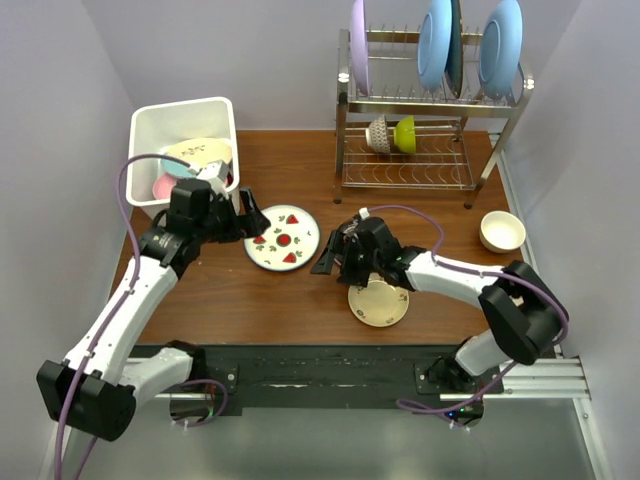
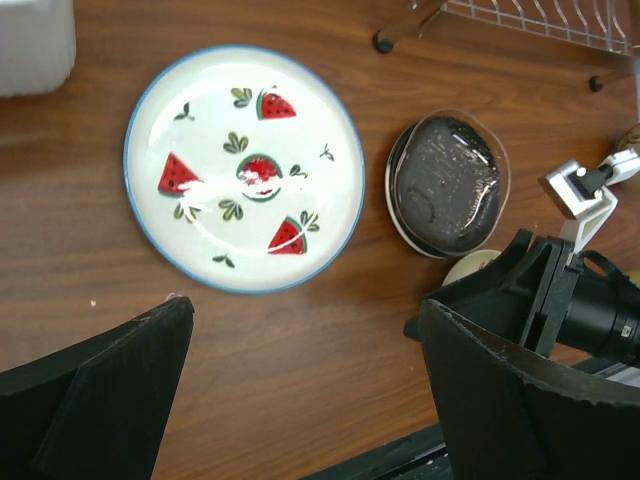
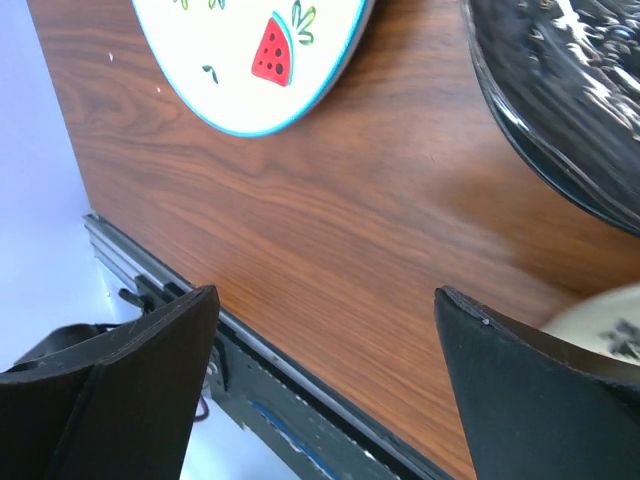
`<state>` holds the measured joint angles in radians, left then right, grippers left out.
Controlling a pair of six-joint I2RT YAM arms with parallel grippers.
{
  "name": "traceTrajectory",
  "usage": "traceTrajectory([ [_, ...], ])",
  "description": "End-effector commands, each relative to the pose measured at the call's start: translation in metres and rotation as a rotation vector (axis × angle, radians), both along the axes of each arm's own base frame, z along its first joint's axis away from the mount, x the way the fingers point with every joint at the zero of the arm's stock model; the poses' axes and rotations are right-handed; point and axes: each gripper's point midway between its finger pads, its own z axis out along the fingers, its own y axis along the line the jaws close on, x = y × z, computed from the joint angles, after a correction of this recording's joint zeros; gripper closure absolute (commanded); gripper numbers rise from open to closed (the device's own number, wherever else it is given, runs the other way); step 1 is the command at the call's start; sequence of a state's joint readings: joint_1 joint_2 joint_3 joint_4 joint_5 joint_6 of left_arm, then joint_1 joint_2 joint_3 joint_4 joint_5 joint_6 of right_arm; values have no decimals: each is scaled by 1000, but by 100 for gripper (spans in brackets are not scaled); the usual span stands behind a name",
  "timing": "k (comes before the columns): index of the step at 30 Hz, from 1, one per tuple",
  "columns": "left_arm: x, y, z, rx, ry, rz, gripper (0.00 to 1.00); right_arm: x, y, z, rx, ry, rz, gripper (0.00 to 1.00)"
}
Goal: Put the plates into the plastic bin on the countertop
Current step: Pick up the plate at the center of the board.
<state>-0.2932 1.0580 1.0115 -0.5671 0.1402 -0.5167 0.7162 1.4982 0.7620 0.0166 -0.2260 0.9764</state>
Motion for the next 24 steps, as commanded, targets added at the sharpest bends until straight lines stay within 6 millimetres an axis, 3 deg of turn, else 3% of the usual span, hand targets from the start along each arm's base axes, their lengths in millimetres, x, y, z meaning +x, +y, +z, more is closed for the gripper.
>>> traceTrajectory([
  [1, -16, 4, -13, 7, 14, 70, 0, 21, 26, 25, 102, -44, -16, 11],
  [11, -51, 10, -44, -27, 79, 114, 0, 40, 51, 1, 140, 25, -103, 22],
  [20, -58, 9, -46, -40, 82, 100, 0, 54, 57, -32, 155, 111, -238, 30],
  [24, -58, 7, -48, -54, 86, 101, 0, 58, 53, -45, 127, 134, -292, 43],
])
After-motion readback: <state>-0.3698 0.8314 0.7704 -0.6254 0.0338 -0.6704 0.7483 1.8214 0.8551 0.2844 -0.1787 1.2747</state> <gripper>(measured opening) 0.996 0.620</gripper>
